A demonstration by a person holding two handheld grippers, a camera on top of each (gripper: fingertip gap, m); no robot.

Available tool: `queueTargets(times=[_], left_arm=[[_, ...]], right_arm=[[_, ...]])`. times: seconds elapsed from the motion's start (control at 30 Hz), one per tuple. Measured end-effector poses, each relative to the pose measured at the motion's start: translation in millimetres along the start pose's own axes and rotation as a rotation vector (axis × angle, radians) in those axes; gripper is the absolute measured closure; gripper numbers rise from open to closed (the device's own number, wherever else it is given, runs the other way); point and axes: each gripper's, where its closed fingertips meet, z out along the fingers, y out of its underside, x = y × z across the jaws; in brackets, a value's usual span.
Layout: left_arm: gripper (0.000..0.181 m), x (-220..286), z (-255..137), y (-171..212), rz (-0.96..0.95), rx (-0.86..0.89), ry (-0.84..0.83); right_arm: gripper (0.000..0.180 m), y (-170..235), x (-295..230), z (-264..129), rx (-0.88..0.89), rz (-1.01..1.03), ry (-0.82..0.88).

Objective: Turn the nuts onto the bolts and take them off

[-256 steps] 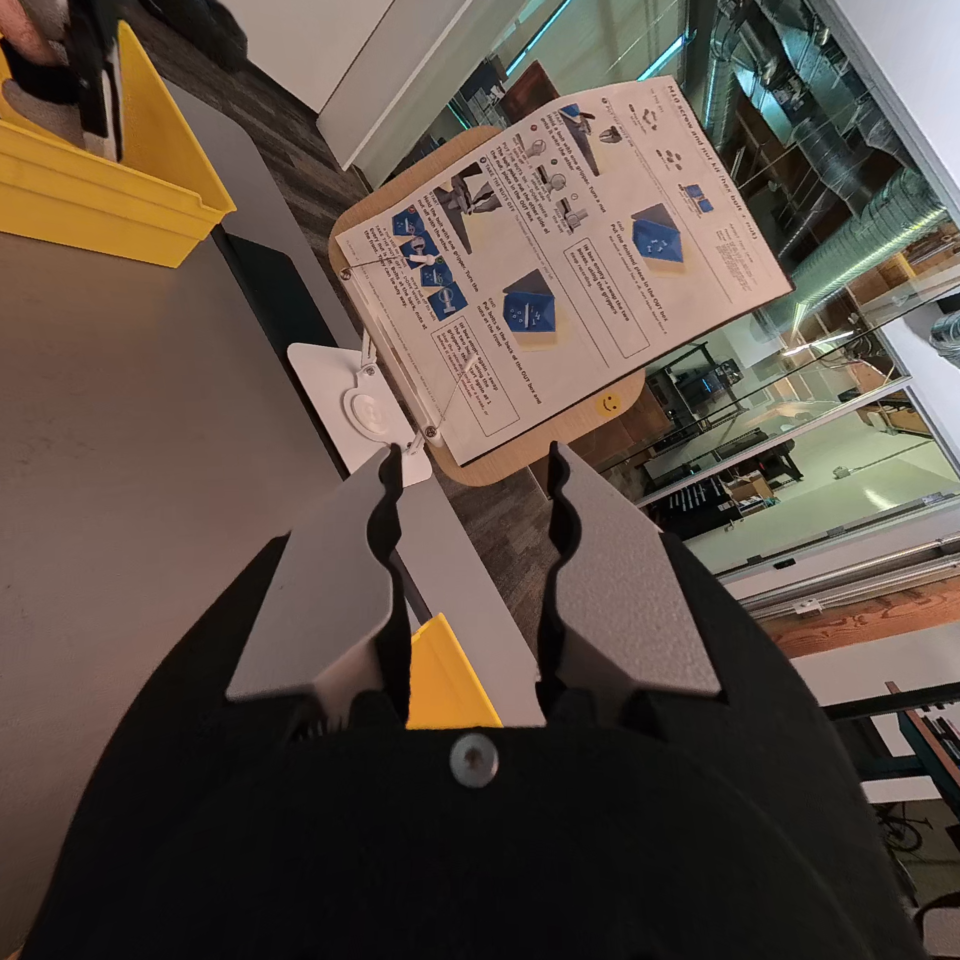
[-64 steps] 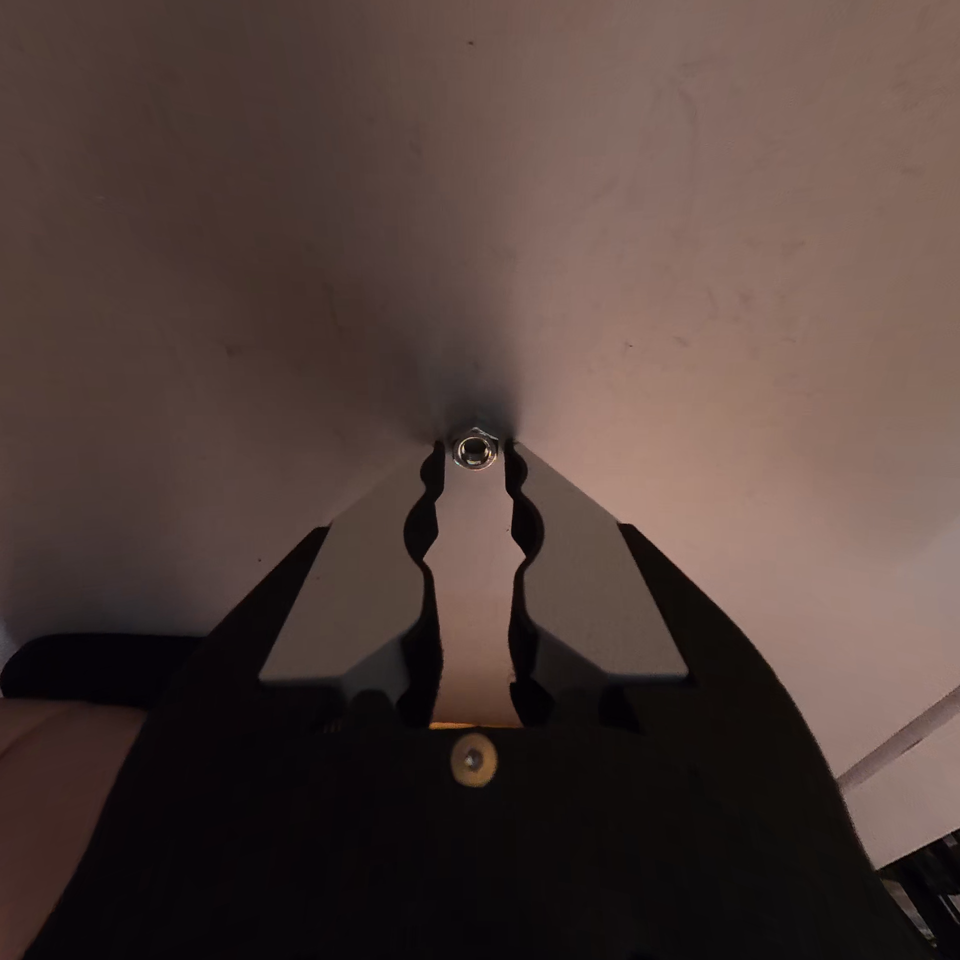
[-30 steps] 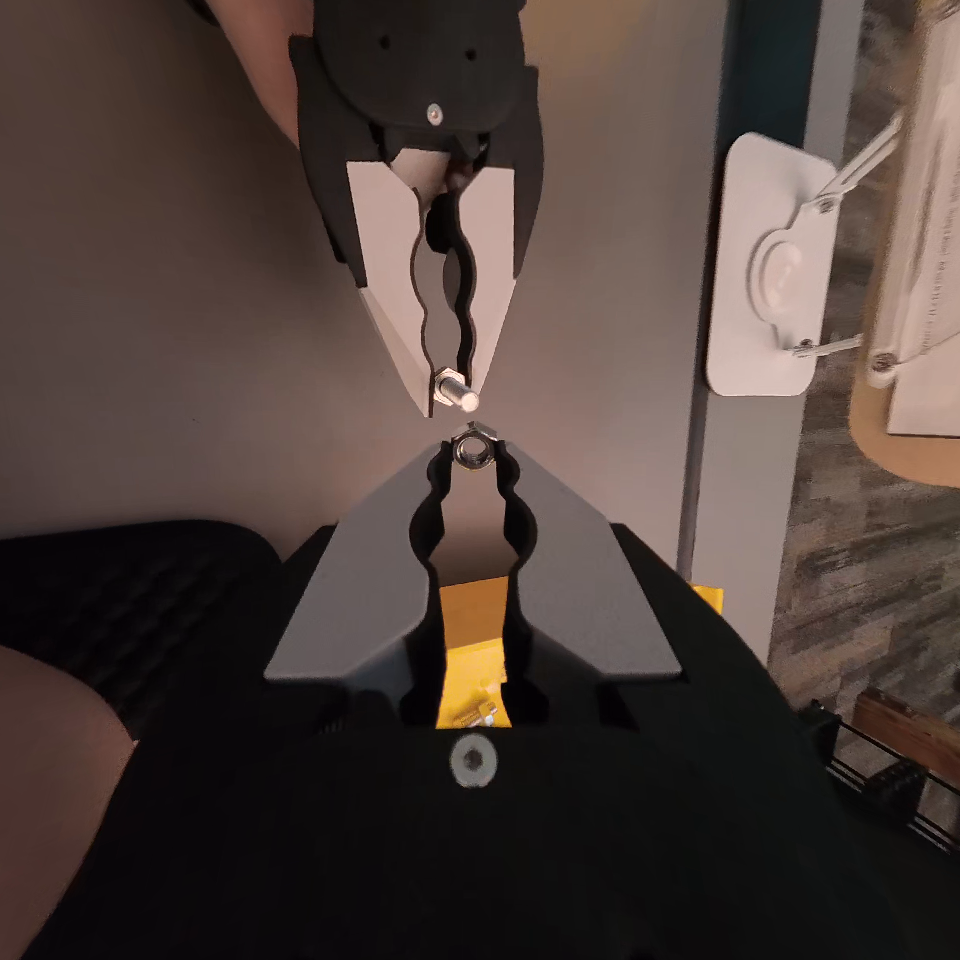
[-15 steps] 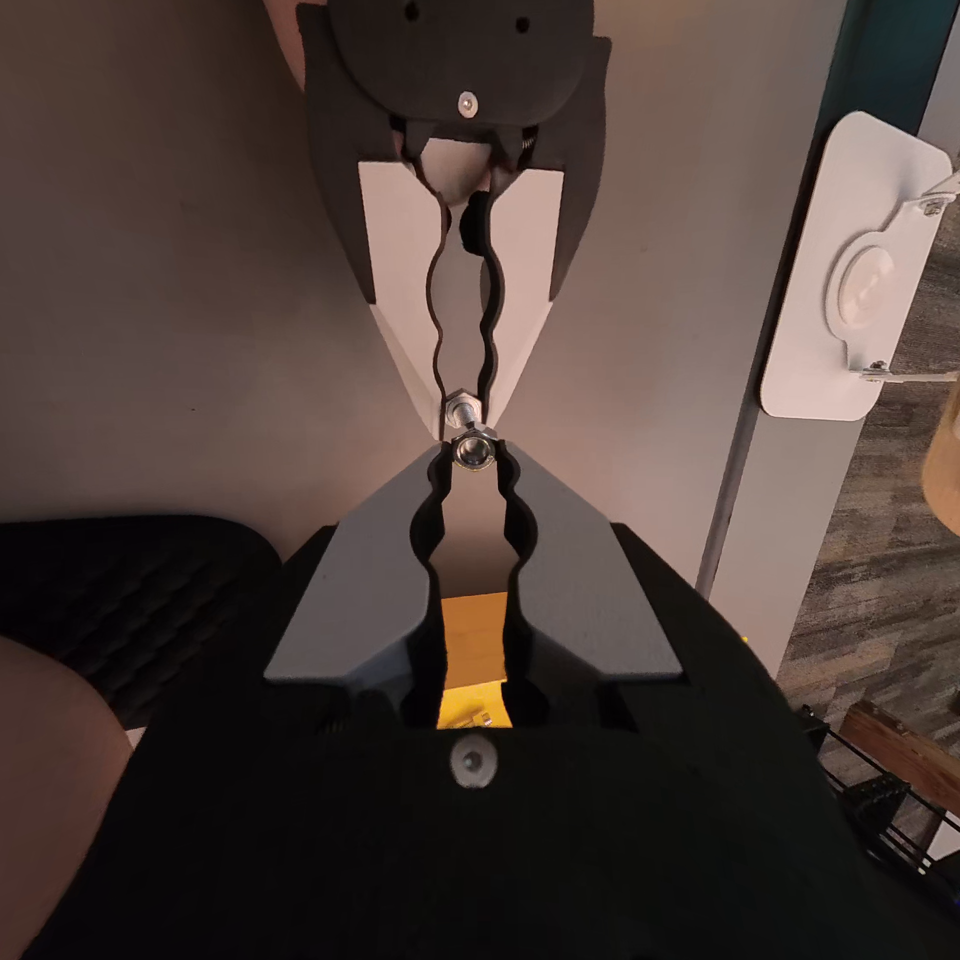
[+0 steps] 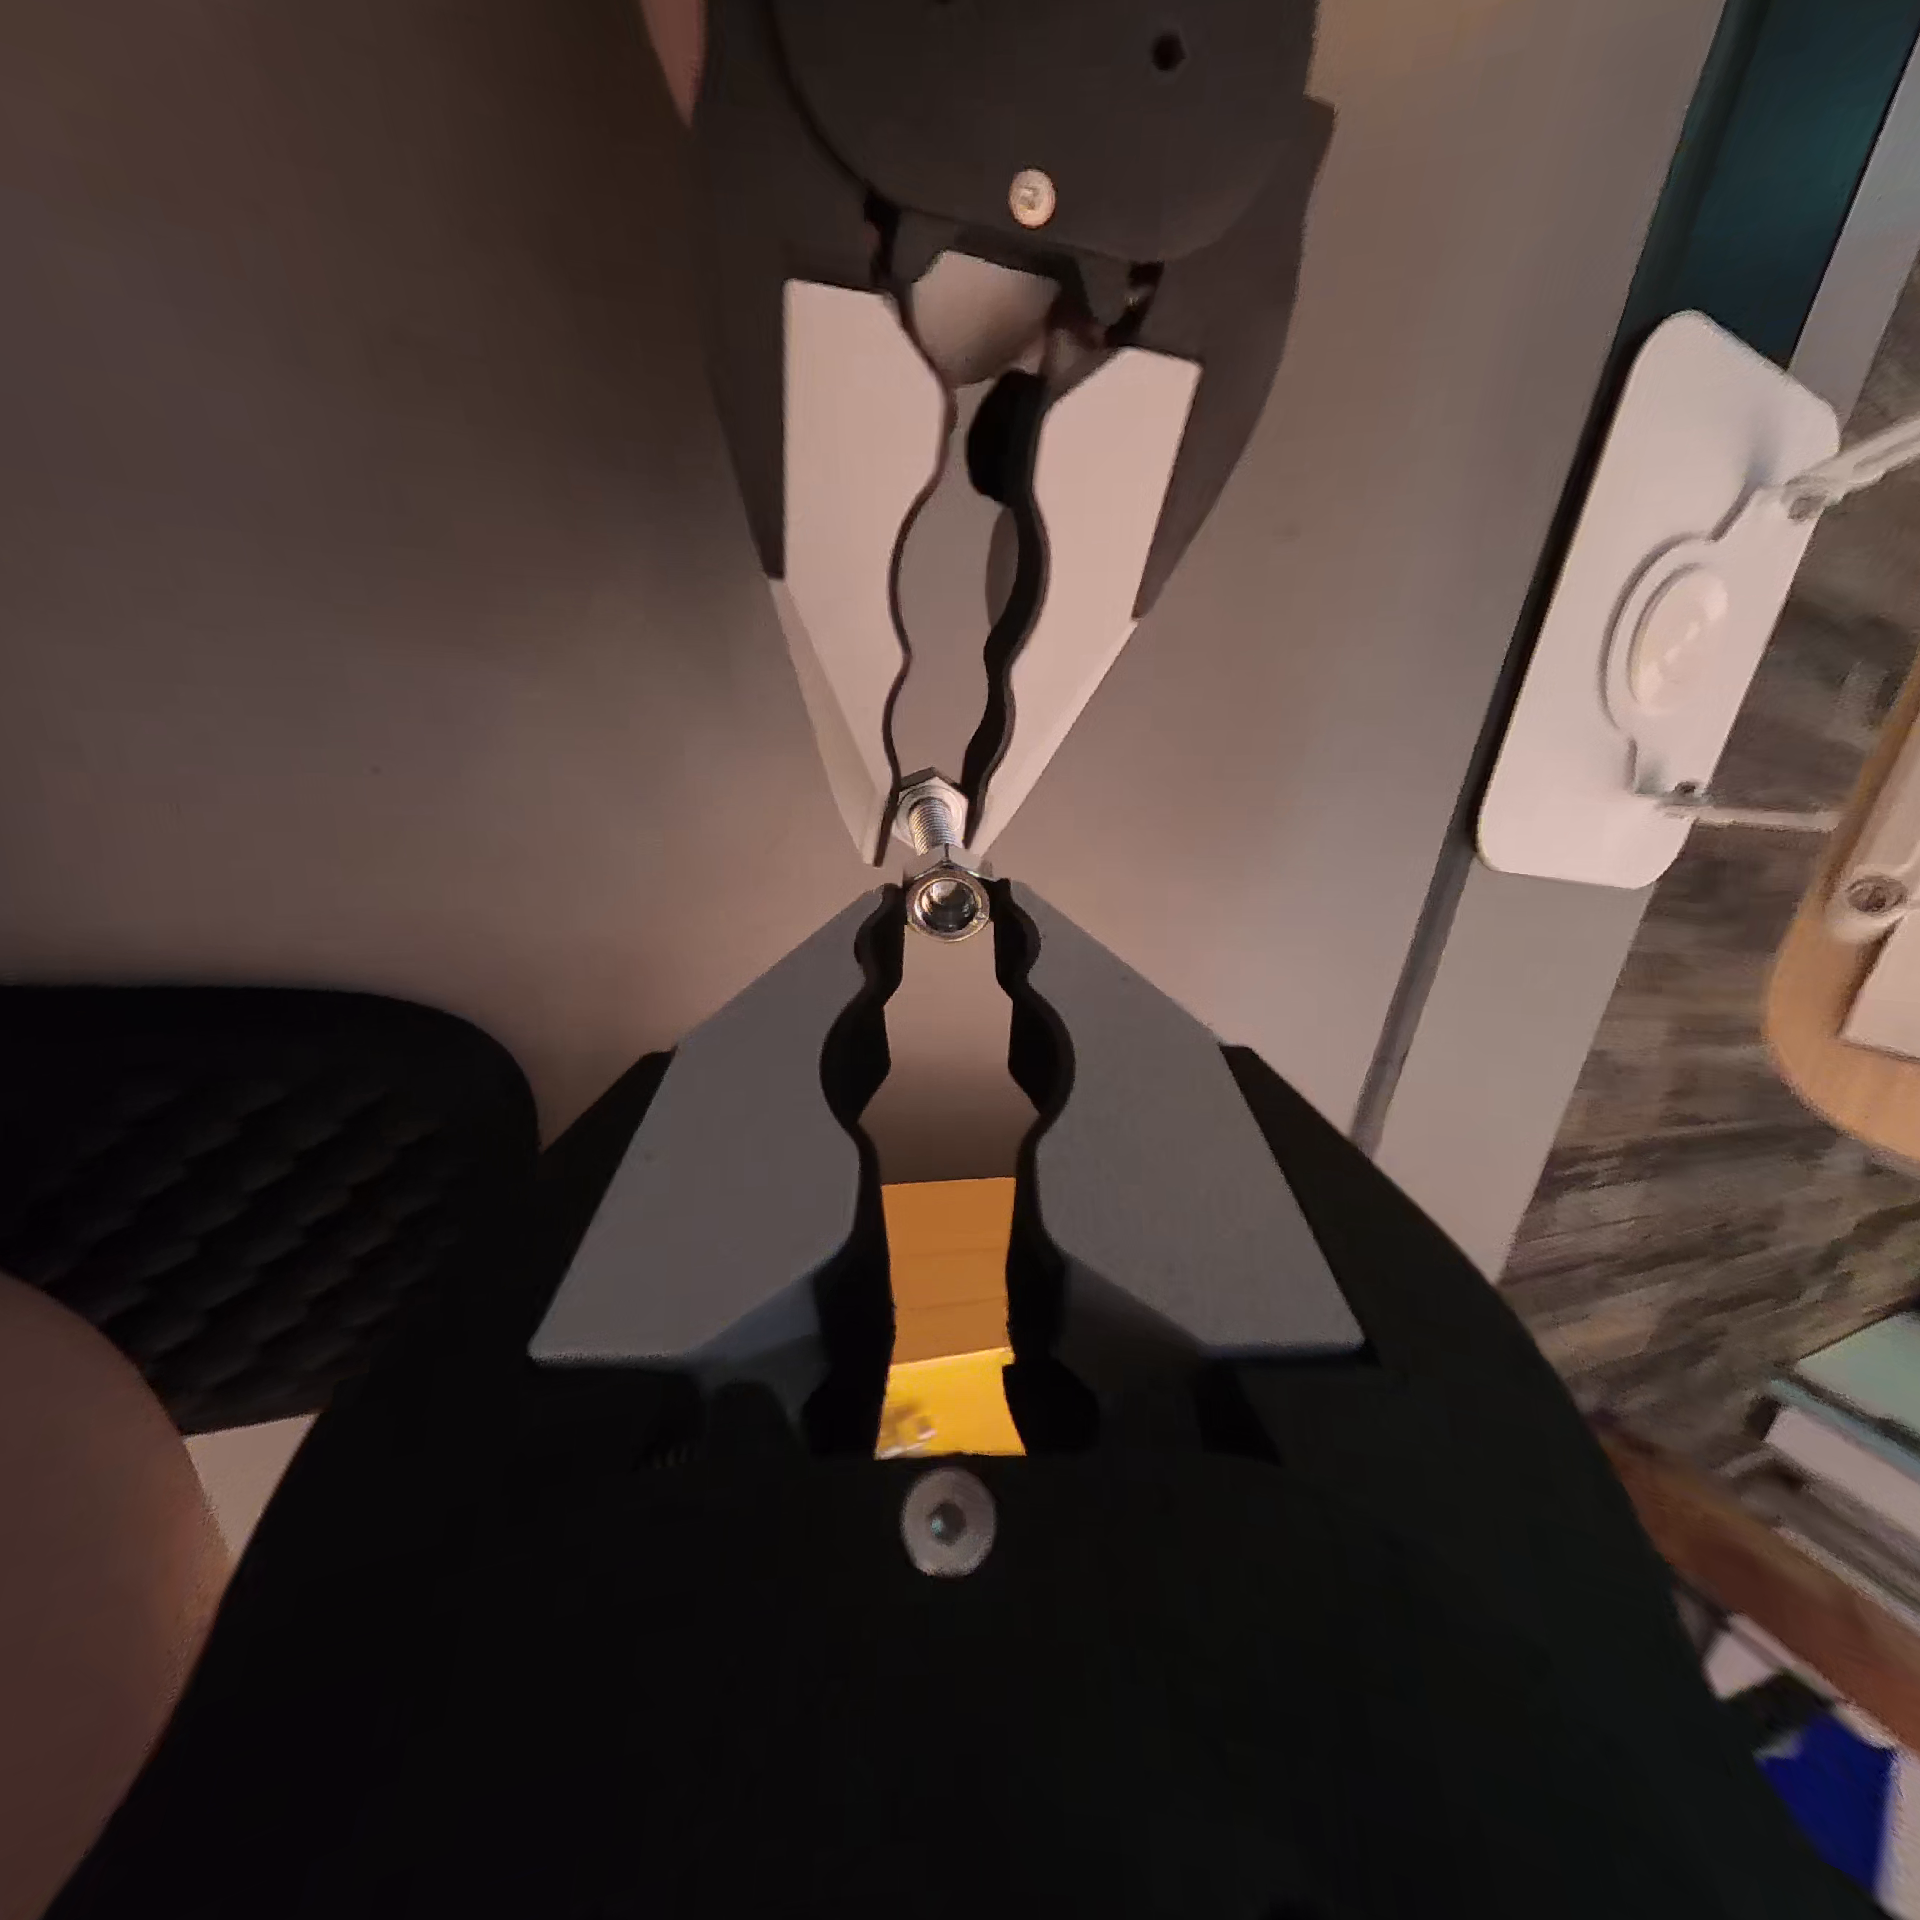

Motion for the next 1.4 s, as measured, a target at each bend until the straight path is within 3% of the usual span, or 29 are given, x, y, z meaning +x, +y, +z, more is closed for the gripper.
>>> queueTargets(times=[0.03,0.27,0.83,1.27,1.4], left_arm=[[0.165,-1,0,0,0.013,-0.006,-0.017],[0.165,-19,-4,7,0.068,-0.07,-0.143],[0.165,-50,-20,5,0.014,-0.066,-0.304],[0.165,-53,-23,0,-0.053,-0.015,-0.28],[0.165,-54,-24,-1,-0.074,-0.004,-0.275]], right_arm=[[0.164,0,1,0,-0.003,0.052,-0.013],[0.164,-1,13,10,0.022,0.379,-0.094],[0.164,-14,45,13,0.164,0.811,-0.133],[0.164,-18,54,10,0.2,0.753,-0.083],[0.154,-21,58,2,0.241,0.724,-0.057]])
